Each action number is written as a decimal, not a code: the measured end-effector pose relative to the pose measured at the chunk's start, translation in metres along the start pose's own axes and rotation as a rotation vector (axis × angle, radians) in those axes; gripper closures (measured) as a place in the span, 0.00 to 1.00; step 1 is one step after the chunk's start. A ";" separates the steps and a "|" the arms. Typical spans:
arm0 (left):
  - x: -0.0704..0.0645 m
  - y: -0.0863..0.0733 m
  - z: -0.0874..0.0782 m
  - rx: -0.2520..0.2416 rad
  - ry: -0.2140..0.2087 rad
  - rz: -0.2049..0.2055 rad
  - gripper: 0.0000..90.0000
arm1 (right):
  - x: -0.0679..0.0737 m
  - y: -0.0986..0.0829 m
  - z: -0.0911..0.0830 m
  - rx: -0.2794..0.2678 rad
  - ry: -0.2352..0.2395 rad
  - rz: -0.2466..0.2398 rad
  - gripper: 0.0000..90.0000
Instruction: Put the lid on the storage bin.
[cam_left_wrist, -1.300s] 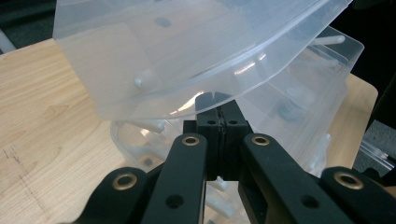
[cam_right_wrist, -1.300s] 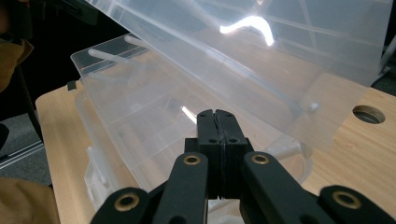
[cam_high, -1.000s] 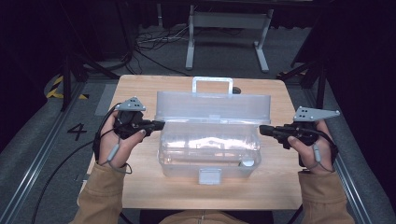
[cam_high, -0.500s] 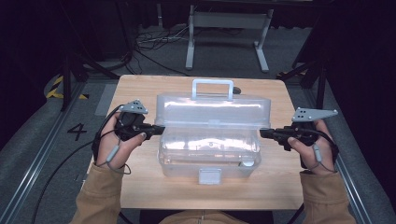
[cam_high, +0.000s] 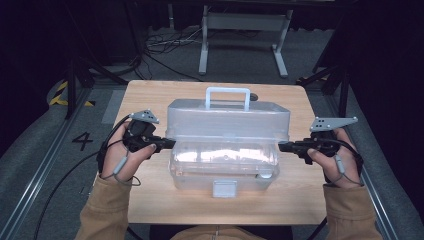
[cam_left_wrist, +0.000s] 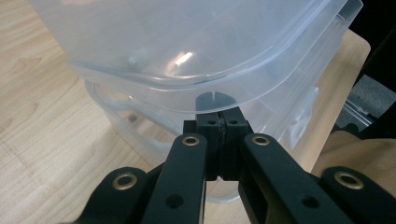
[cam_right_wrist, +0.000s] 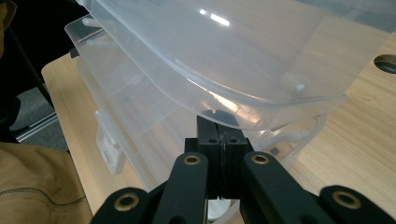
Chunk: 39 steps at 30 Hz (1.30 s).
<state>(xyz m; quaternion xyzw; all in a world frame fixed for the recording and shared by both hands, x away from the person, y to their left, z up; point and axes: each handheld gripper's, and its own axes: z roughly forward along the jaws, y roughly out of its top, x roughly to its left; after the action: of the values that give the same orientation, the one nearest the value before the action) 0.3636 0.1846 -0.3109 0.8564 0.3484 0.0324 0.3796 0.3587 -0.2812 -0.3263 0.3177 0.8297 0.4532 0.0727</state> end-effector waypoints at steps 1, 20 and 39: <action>0.000 0.000 0.000 0.006 0.002 0.000 1.00 | 0.000 0.000 0.000 0.006 -0.002 0.000 1.00; -0.003 -0.004 0.001 0.123 -0.004 0.015 0.99 | 0.005 -0.002 0.001 0.144 0.018 -0.013 1.00; -0.004 -0.007 0.005 0.231 -0.021 0.052 0.99 | 0.008 -0.005 0.006 0.264 0.038 -0.033 1.00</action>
<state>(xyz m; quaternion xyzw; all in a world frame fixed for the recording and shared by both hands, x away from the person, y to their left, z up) 0.3585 0.1826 -0.3184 0.9035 0.3236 -0.0075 0.2809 0.3524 -0.2740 -0.3323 0.3024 0.8884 0.3448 0.0221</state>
